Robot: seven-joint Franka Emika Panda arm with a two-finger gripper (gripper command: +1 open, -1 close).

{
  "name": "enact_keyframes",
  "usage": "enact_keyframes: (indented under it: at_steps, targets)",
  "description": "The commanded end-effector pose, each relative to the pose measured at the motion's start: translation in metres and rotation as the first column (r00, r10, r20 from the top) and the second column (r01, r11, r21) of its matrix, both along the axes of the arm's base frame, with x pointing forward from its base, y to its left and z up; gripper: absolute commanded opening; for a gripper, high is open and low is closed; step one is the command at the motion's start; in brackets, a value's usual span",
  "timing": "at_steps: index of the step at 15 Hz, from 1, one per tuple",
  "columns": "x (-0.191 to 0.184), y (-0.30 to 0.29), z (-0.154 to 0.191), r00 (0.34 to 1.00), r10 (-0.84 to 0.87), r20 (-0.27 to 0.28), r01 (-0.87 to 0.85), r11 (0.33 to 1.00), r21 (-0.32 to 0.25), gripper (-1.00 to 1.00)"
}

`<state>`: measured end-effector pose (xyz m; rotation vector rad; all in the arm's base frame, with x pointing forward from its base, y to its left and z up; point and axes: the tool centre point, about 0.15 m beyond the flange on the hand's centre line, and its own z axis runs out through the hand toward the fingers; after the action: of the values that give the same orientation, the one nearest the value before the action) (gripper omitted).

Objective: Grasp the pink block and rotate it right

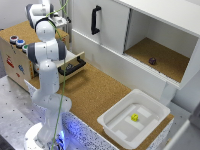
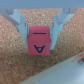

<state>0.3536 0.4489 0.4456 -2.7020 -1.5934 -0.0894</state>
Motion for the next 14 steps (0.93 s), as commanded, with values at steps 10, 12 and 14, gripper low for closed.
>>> enact_keyframes:
  at_steps: [10,12,14]
  targets:
    - [0.007,-0.003,-0.004,0.622,-0.783,0.020,0.783,0.622,0.014,-1.00]
    - [0.015,-0.004,-0.003,0.584,-0.811,0.045,0.810,0.585,0.026,-1.00]
    - [0.016,-0.011,-0.003,0.474,-0.880,0.033,0.875,0.475,0.092,-1.00]
